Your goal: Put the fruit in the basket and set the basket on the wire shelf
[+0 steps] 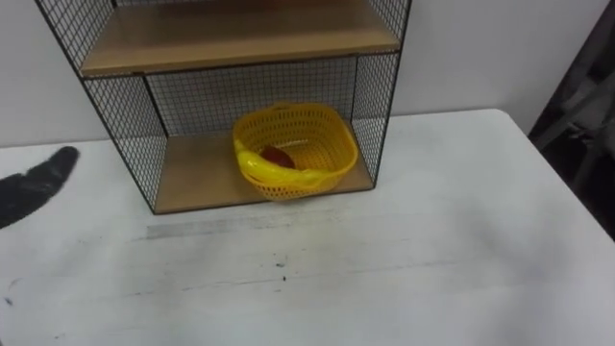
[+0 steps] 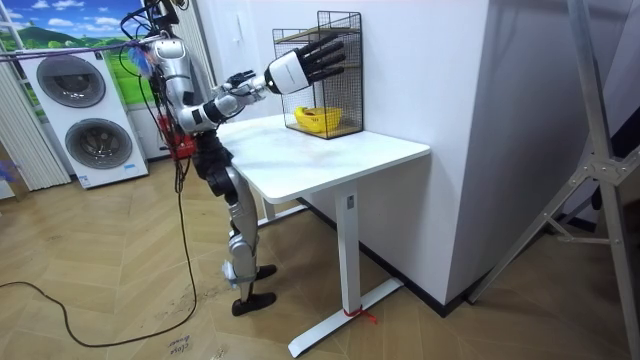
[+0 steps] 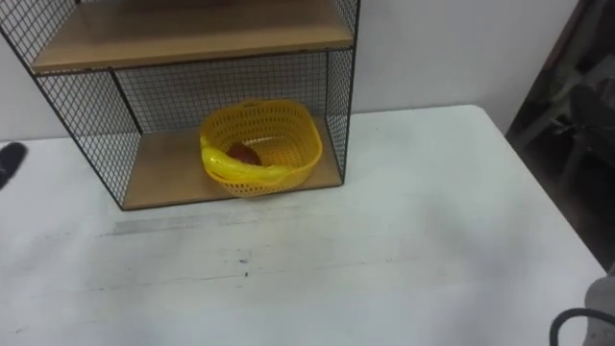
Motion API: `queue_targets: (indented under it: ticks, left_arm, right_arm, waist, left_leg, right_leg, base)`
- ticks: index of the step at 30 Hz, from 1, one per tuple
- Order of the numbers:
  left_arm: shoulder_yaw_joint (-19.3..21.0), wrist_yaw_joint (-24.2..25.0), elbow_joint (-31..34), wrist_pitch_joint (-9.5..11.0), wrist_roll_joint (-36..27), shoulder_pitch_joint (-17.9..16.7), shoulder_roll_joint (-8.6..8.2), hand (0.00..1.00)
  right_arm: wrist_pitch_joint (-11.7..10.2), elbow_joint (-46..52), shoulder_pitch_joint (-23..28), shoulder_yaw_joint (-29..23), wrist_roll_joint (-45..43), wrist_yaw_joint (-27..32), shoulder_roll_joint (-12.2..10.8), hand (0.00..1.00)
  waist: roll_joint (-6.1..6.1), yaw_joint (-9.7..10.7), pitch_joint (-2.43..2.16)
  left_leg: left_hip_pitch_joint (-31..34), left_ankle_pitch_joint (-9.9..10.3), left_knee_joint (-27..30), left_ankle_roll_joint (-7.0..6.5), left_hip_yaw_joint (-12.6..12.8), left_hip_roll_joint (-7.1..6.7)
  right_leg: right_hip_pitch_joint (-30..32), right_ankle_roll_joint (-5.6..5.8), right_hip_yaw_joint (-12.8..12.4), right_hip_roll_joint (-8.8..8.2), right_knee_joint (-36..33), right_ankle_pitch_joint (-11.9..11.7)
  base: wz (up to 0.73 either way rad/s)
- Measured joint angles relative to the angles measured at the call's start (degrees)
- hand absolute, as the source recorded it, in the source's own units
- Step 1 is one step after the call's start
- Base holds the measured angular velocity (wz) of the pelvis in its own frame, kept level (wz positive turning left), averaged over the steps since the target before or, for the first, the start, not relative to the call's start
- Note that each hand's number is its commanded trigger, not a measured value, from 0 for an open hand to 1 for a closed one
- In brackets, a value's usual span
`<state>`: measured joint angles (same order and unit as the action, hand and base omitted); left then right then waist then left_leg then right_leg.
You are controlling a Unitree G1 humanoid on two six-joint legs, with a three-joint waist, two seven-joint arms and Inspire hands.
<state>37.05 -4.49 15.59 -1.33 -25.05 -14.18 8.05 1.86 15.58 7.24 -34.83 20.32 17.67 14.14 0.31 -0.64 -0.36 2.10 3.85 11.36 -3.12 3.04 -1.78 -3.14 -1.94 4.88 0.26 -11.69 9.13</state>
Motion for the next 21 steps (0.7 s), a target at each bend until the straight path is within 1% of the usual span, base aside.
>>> queue_targets:
  ticks: [1,3,5,6,7,8,9,10,12,13,14,15,17,18,19,20,21]
  left_arm:
    - [0.70,-0.73,0.30,0.02,-0.02,-0.19,0.00,0.00]
    - [3.01,-3.65,0.76,0.41,-0.89,-1.72,0.02,0.00]
    - [4.59,-5.77,0.75,0.43,-1.85,-2.55,0.03,0.00]
    - [6.69,-6.61,0.75,0.43,-2.67,-3.27,0.04,0.00]
    - [7.98,-6.94,0.71,0.46,-3.50,-3.48,0.05,0.00]
    - [10.64,-8.20,0.39,0.61,-4.88,-3.76,0.30,0.00]
    - [13.13,-9.98,0.00,1.06,-5.81,-4.29,0.48,0.00]
    - [14.35,-10.73,0.00,1.32,-6.46,-4.59,0.50,0.00]
    - [18.68,-12.94,-1.20,2.24,-8.50,-6.07,0.86,0.00]
    - [19.96,-13.23,-2.53,2.39,-9.28,-6.52,1.24,0.00]
    - [21.77,-14.25,-5.15,2.49,-10.86,-7.13,2.27,0.00]
    - [23.25,-15.37,-7.06,2.66,-12.59,-8.21,2.67,0.00]
    - [24.37,-17.01,-9.92,2.96,-14.61,-9.87,2.72,0.00]
    - [24.98,-17.90,-12.83,3.22,-17.31,-10.56,3.06,0.00]
    - [25.24,-18.16,-14.66,3.42,-18.66,-10.75,3.41,0.00]
    - [25.75,-18.84,-18.85,3.63,-21.06,-10.69,4.21,0.00]
    - [26.35,-19.43,-23.32,3.78,-24.80,-10.54,4.77,0.00]
  right_arm:
    - [0.00,0.18,0.29,-0.38,0.00,0.78,0.06,0.00]
    - [0.01,0.52,0.98,-1.06,0.18,3.22,0.38,0.00]
    - [0.01,0.48,1.03,-2.67,0.12,4.89,0.39,0.00]
    - [0.01,0.48,1.13,-4.31,0.27,5.98,0.53,0.00]
    - [0.01,0.48,1.35,-5.38,0.44,6.61,0.66,0.00]
    - [-0.01,0.48,2.21,-7.40,0.60,8.13,1.10,0.00]
    - [-0.04,0.48,3.19,-8.97,0.73,9.78,1.34,0.00]
    - [-0.04,0.48,3.72,-9.67,0.88,10.42,1.38,0.00]
    - [-0.04,0.34,5.71,-12.11,2.00,12.83,1.42,0.00]
    - [-0.04,0.18,5.98,-12.88,2.40,13.51,1.51,0.00]
    - [-0.13,-0.80,6.61,-14.45,3.02,14.62,1.85,0.00]
    - [-0.40,-2.78,7.65,-15.75,4.57,15.91,2.62,0.00]
    - [-0.57,-6.11,9.00,-17.07,6.68,17.90,3.74,0.00]
    - [-0.62,-8.70,9.44,-17.94,8.01,18.99,4.37,0.00]
    - [-0.75,-10.30,9.66,-18.33,8.85,19.36,4.63,0.00]
    - [-0.80,-13.85,9.68,-18.59,9.68,20.58,4.81,0.00]
    - [-0.80,-17.28,9.66,-18.99,10.69,21.68,4.83,0.00]
  waist:
    - [0.02,-0.08,0.00]
    - [0.36,-0.19,-0.14]
    - [0.71,-0.43,-0.10]
    - [0.45,-0.84,0.13]
    - [0.70,-0.89,0.13]
    - [0.68,-1.10,0.25]
    - [0.76,-1.19,0.07]
    - [0.79,-1.18,-0.01]
    - [0.97,-1.34,0.07]
    - [1.12,-1.32,0.08]
    - [1.26,-1.33,0.08]
    - [1.31,-1.32,0.06]
    - [1.39,-1.63,0.07]
    - [1.47,-1.61,0.03]
    - [1.48,-1.62,0.02]
    - [1.58,-1.82,0.07]
    - [1.82,-2.02,0.05]
  left_leg:
    - [0.05,0.00,0.04,0.00,-0.05,0.00]
    - [0.06,0.00,0.06,0.00,-0.08,-0.03]
    - [0.06,0.00,0.02,0.00,-0.06,-0.03]
    - [0.18,0.01,0.00,0.00,-0.03,-0.03]
    - [0.26,0.02,0.01,-0.01,-0.02,-0.03]
    - [0.48,0.03,0.04,0.00,-0.07,-0.03]
    - [1.10,0.04,0.18,0.03,-0.12,-0.03]
    - [1.36,0.04,0.26,0.04,-0.20,-0.03]
    - [1.67,0.07,0.36,0.07,-0.30,-0.04]
    - [1.74,0.07,0.37,0.07,-0.36,-0.05]
    - [2.01,0.07,0.48,0.08,-0.66,-0.10]
    - [2.19,0.07,0.57,0.09,-0.70,-0.09]
    - [2.35,0.14,0.74,0.18,-0.74,-0.12]
    - [2.41,0.26,0.99,0.19,-0.81,-0.12]
    - [2.43,0.26,1.08,0.18,-0.90,-0.15]
    - [2.49,0.35,1.29,0.26,-1.04,-0.15]
    - [2.58,0.42,1.34,0.34,-1.00,-0.12]
  right_leg:
    - [0.00,0.00,0.06,0.00,0.01,0.00]
    - [-0.05,0.01,0.09,-0.02,0.00,0.01]
    - [0.00,-0.11,0.07,-0.04,-0.05,0.13]
    - [0.20,-0.32,0.02,-0.05,-0.06,0.28]
    - [0.26,-0.40,0.03,-0.06,-0.05,0.34]
    - [0.44,-0.38,0.15,-0.11,-0.05,0.40]
    - [0.97,-0.40,0.27,-0.11,-0.17,0.44]
    - [1.16,-0.40,0.40,-0.11,-0.17,0.44]
    - [1.30,-0.40,0.59,-0.15,-0.05,0.50]
    - [1.32,-0.42,0.71,-0.17,-0.05,0.51]
    - [1.36,-0.44,1.00,-0.20,-0.02,0.53]
    - [1.48,-0.46,1.10,-0.22,-0.01,0.54]
    - [1.59,-0.46,1.12,-0.27,-0.06,0.59]
    - [1.55,-0.45,1.22,-0.26,-0.07,0.59]
    - [1.47,-0.45,1.40,-0.30,-0.06,0.62]
    - [1.44,-0.50,1.54,-0.30,-0.11,0.70]
    - [1.47,-0.52,1.56,-0.30,-0.11,0.71]
  base:
    - [0.06]
    - [0.00]
    - [0.00]
    - [0.00]
    - [0.00]
    - [0.00]
    - [0.05]
    - [0.07]
    - [0.06]
    - [0.08]
    - [0.10]
    - [0.08]
    - [0.00]
    - [0.04]
    - [0.06]
    - [0.06]
    - [0.03]
